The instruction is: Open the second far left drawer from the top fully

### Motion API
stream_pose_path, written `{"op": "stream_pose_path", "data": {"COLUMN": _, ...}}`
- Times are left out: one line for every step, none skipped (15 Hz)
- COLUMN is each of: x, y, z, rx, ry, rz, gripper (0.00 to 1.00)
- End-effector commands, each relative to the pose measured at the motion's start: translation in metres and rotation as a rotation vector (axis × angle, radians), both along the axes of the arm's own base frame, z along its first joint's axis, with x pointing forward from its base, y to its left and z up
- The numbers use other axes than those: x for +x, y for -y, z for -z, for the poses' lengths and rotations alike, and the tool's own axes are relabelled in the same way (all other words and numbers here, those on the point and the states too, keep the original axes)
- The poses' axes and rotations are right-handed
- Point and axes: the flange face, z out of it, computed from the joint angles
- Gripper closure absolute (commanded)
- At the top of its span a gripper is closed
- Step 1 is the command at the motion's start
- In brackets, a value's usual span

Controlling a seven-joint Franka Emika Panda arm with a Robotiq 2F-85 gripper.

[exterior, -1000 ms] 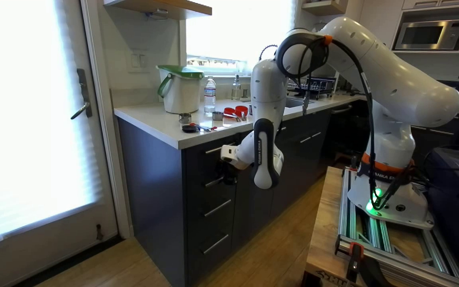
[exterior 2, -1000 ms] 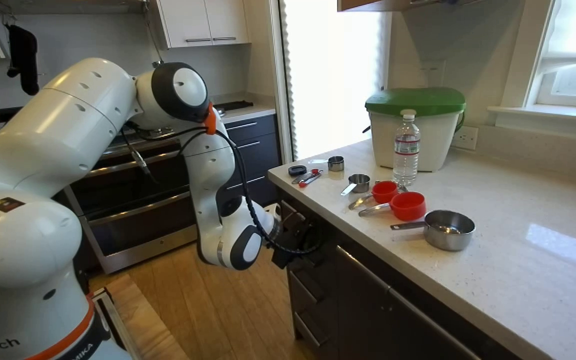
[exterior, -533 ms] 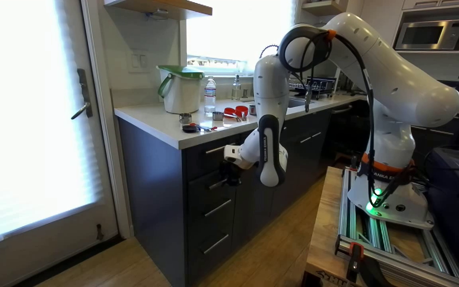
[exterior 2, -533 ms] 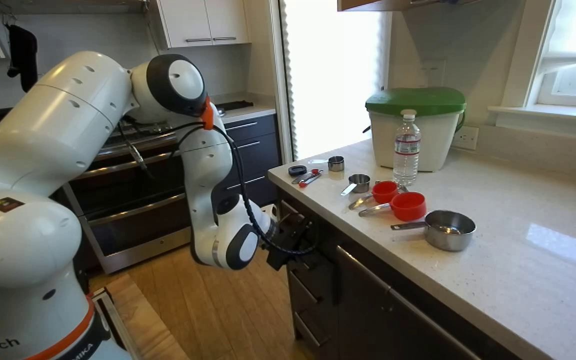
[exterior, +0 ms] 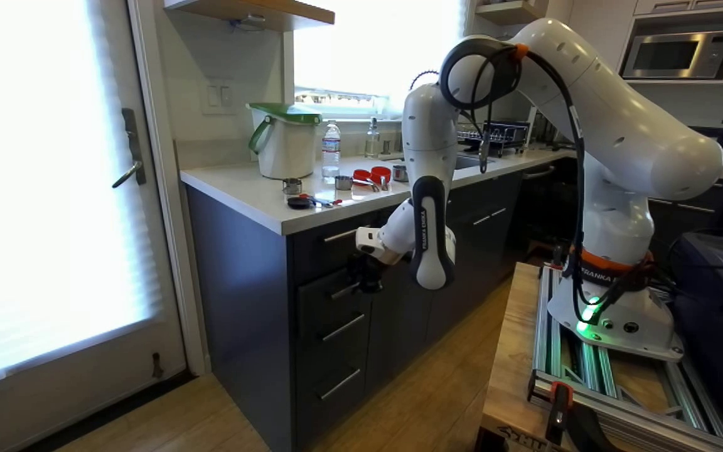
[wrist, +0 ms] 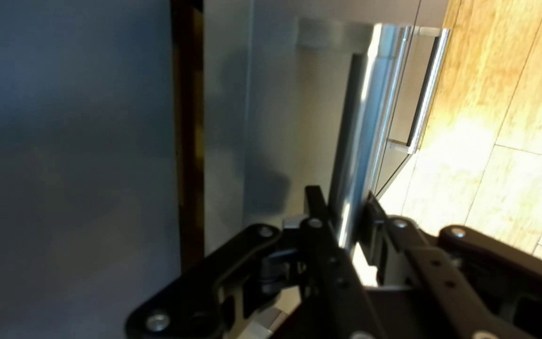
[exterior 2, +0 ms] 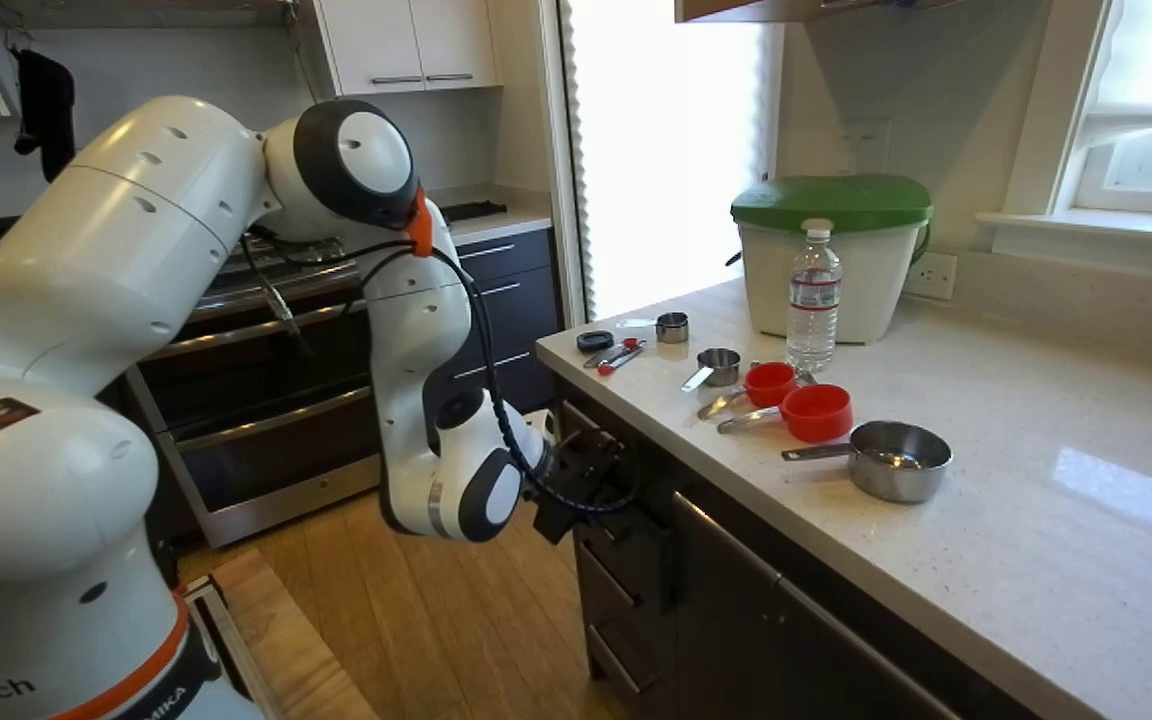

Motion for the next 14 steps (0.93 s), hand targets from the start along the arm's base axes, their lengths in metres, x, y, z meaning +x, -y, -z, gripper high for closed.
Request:
{"op": "stream_pose_path", "data": {"x": -0.063, "y": 0.034, "z": -0.002, "rx": -0.042, "ry": -0.14, "rz": 0.023, "gripper": 0.95}}
{"op": "stream_pose_path", "data": {"x": -0.063, "y": 0.035, "z": -0.003, "rx": -0.047, "ry": -0.137, "rz": 0.032, "gripper": 0.95}}
{"op": "stream_pose_path", "data": {"x": -0.063, "y": 0.036, "z": -0.003, "rx": -0.052, "ry": -0.133, "rz": 0.039, "gripper": 0.95}}
{"op": "stream_pose_path", "data": {"x": -0.063, "y": 0.038, "z": -0.004, "rx": -0.066, "ry": -0.12, "rz": 0.055, "gripper": 0.95}}
{"op": "stream_pose_path", "data": {"x": -0.064, "y": 0.038, "z": -0.004, "rx": -0.073, "ry": -0.115, "rz": 0.064, "gripper": 0.95}}
{"op": "stream_pose_path", "data": {"x": -0.07, "y": 0.038, "z": -0.005, "rx": -0.078, "ry": -0.113, "rz": 0.071, "gripper": 0.95}}
{"op": "stream_pose_path", "data": {"x": -0.081, "y": 0.036, "z": -0.006, "rx": -0.078, "ry": -0.118, "rz": 0.076, "gripper": 0.95}}
{"op": "stream_pose_path", "data": {"x": -0.093, "y": 0.034, "z": -0.006, "rx": -0.075, "ry": -0.13, "rz": 0.078, "gripper": 0.95}}
{"op": "stream_pose_path", "data": {"x": -0.107, "y": 0.031, "z": -0.006, "rx": -0.071, "ry": -0.145, "rz": 0.077, "gripper": 0.95}}
{"op": "stream_pose_path", "data": {"x": -0.12, "y": 0.029, "z": -0.007, "rx": -0.064, "ry": -0.162, "rz": 0.075, "gripper": 0.95}}
{"op": "stream_pose_path", "data": {"x": -0.133, "y": 0.026, "z": -0.006, "rx": -0.051, "ry": -0.188, "rz": 0.065, "gripper": 0.95}}
{"op": "stream_pose_path", "data": {"x": -0.145, "y": 0.023, "z": -0.007, "rx": -0.025, "ry": -0.223, "rz": 0.041, "gripper": 0.95}}
{"op": "stream_pose_path", "data": {"x": -0.156, "y": 0.022, "z": -0.008, "rx": -0.009, "ry": -0.247, "rz": 0.031, "gripper": 0.73}}
{"op": "stream_pose_path", "data": {"x": -0.165, "y": 0.024, "z": -0.011, "rx": 0.001, "ry": -0.272, "rz": 0.023, "gripper": 0.55}}
